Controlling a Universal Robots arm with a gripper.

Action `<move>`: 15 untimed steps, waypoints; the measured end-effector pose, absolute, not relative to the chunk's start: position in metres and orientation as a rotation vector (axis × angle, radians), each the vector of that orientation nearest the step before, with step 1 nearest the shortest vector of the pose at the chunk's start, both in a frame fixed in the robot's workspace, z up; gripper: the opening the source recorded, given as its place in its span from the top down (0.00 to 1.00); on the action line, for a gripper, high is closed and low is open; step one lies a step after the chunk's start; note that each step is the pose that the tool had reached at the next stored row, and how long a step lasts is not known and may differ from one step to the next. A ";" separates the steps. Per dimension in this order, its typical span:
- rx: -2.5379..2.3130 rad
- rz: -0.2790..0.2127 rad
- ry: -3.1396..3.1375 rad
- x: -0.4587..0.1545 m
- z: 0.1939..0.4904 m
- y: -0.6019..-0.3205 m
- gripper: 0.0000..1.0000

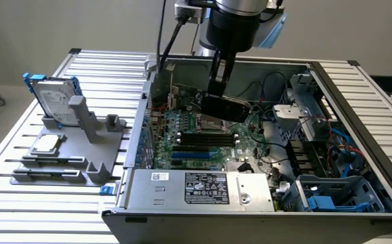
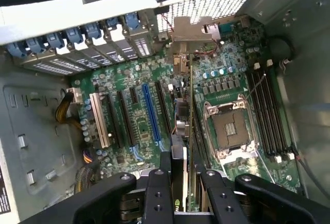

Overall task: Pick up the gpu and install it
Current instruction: 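Insert the gpu into the slot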

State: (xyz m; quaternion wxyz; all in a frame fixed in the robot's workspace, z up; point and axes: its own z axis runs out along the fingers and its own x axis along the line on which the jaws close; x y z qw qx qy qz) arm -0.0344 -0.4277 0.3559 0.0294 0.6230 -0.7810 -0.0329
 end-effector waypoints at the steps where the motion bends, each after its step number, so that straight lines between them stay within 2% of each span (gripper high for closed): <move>1: 1.943 -0.104 -2.393 -0.034 0.356 -0.428 0.73; 5: 2.027 -0.108 -2.331 -0.034 0.354 -0.428 0.73; 15: 2.196 -0.042 -2.231 -0.041 0.349 -0.428 0.73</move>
